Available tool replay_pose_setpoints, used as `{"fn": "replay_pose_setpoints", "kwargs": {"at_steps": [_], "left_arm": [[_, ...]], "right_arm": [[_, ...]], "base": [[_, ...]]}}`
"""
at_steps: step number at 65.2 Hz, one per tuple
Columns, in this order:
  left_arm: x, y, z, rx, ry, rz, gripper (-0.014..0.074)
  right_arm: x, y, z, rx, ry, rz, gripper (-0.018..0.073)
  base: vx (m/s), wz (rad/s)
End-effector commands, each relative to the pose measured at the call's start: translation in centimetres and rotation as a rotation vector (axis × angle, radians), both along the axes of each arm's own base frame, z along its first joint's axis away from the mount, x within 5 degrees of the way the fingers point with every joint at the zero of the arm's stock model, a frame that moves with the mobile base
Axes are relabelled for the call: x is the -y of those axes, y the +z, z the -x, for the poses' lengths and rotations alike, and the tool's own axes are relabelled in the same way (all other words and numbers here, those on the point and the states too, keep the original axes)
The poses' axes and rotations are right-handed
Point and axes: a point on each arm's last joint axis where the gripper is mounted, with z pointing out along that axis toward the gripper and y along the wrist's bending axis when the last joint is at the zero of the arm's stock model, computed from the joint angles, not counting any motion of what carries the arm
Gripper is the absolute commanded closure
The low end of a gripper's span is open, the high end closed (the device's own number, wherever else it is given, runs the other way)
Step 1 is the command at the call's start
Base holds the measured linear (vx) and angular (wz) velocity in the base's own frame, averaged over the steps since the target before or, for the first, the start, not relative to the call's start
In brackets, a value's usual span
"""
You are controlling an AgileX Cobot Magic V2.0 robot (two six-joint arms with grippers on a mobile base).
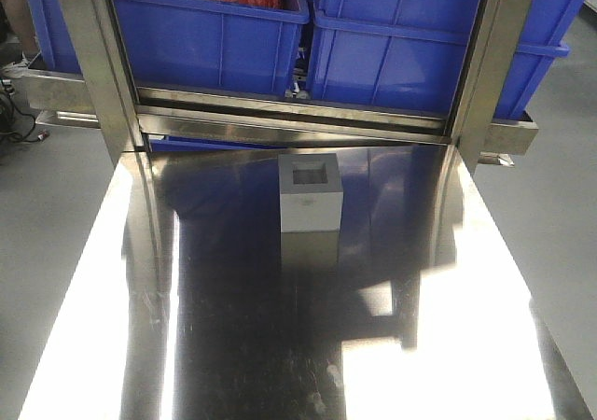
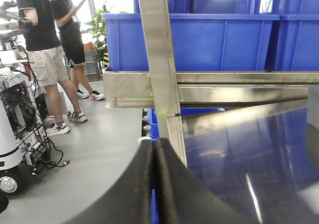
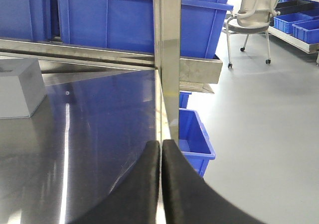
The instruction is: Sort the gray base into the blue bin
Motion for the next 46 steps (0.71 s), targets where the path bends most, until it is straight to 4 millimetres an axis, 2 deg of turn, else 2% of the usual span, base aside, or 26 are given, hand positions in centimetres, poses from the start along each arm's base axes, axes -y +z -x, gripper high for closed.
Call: {"fn": "replay_pose_setpoints", "kwargs": {"at_steps": [1,46], "left_arm": [[0.04,1.59,0.27,0.11,-0.003,-0.002,0.0603],[0.04,1.59,0.27,0.11,-0.003,-0.002,0.0603]], "right_arm": [[0.02,0.64,-0.08,0.072,0.0,0.018,0.0564],[0.02,0.64,-0.08,0.072,0.0,0.018,0.0564]], "base": [[0.0,0.0],[0.0,0.0]]}}
